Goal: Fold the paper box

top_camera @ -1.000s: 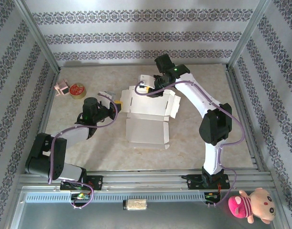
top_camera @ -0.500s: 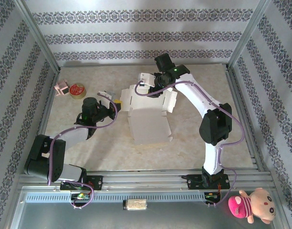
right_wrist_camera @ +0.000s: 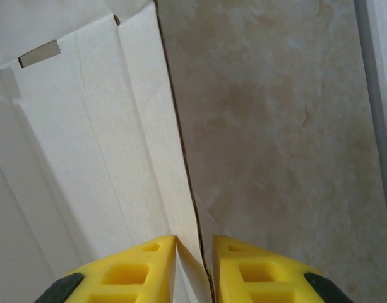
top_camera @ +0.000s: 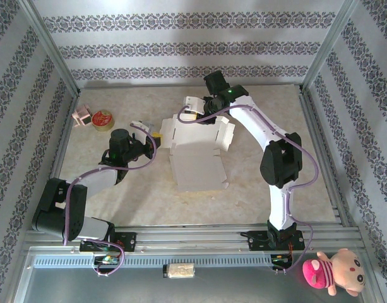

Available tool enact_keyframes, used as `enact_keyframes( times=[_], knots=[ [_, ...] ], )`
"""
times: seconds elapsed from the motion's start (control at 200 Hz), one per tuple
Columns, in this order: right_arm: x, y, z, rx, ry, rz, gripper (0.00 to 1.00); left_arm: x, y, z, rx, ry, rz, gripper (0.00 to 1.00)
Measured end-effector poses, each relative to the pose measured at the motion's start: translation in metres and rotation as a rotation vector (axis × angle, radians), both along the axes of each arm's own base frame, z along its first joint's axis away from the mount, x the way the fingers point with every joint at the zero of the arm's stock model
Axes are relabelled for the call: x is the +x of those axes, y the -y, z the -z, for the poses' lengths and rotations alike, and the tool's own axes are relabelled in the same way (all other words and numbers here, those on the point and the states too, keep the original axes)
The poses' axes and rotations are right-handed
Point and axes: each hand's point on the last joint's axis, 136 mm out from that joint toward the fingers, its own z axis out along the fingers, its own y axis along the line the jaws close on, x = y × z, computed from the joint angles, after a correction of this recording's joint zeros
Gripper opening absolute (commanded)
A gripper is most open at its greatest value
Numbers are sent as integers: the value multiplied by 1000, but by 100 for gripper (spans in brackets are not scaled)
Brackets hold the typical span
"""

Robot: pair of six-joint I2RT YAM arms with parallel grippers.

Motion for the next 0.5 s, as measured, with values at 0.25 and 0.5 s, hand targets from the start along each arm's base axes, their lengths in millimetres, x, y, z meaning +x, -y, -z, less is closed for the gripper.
enact_keyframes(
  times=[0.25,0.5],
  knots=[
    [-2,-3,-3,-30,16,-2,7,4,-4,-2,6,8,-28,31],
    [-3,-1,5,-235,275,36,8,0,-17,-16,-89,-86,-144,80]
  ],
)
